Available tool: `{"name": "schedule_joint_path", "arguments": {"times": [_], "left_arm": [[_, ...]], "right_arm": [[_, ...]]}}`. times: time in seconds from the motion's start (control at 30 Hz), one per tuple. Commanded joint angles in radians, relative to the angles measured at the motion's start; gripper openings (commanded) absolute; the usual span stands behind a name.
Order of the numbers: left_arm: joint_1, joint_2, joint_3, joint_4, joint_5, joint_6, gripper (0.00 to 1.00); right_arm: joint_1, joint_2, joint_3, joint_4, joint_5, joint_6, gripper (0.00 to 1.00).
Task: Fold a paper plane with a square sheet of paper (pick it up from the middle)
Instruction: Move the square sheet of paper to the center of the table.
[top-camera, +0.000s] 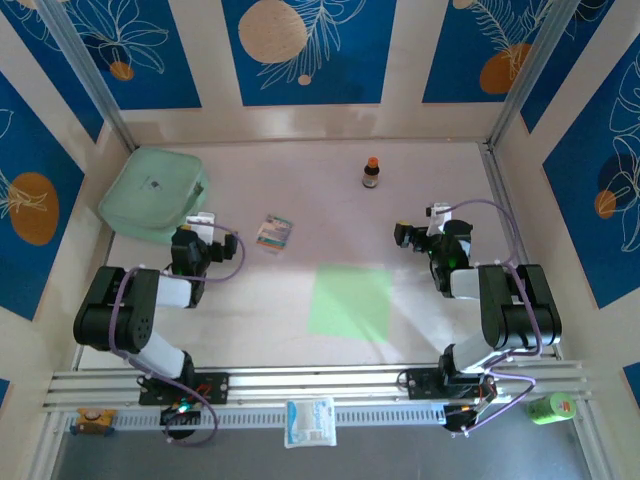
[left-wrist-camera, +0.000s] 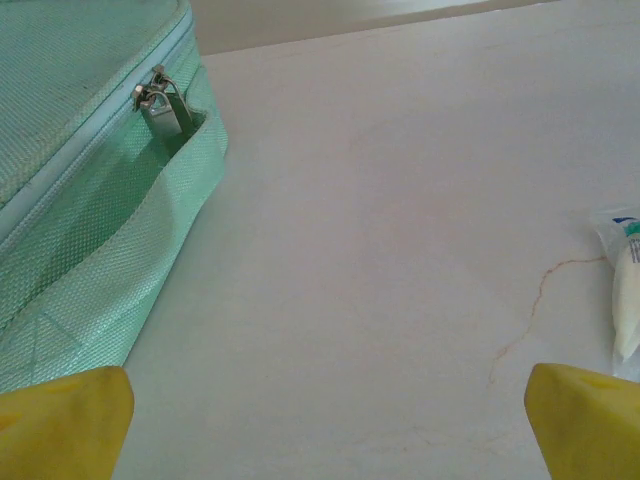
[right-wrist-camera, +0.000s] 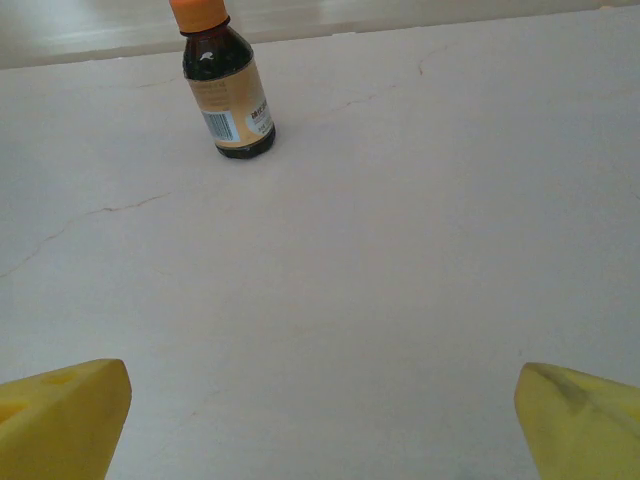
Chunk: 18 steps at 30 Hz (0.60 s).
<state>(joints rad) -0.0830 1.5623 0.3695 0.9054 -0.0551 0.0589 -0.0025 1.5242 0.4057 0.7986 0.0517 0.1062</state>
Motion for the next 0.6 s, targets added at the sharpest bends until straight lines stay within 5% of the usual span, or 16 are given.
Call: {"name": "schedule_joint_path", "arguments": {"times": [0.0, 0.57], "left_arm": [[0.008, 0.001, 0.004, 0.032, 0.021, 0.005, 1.0], [0.009, 0.002, 0.007, 0.026, 0.024, 0.002, 1.0]], "right_arm": [[0.0, -0.001, 0.014, 0.004, -0.002, -0.017, 0.99], [-0.013, 0.0, 0.015, 0.001, -0.024, -0.007, 0.99]]}}
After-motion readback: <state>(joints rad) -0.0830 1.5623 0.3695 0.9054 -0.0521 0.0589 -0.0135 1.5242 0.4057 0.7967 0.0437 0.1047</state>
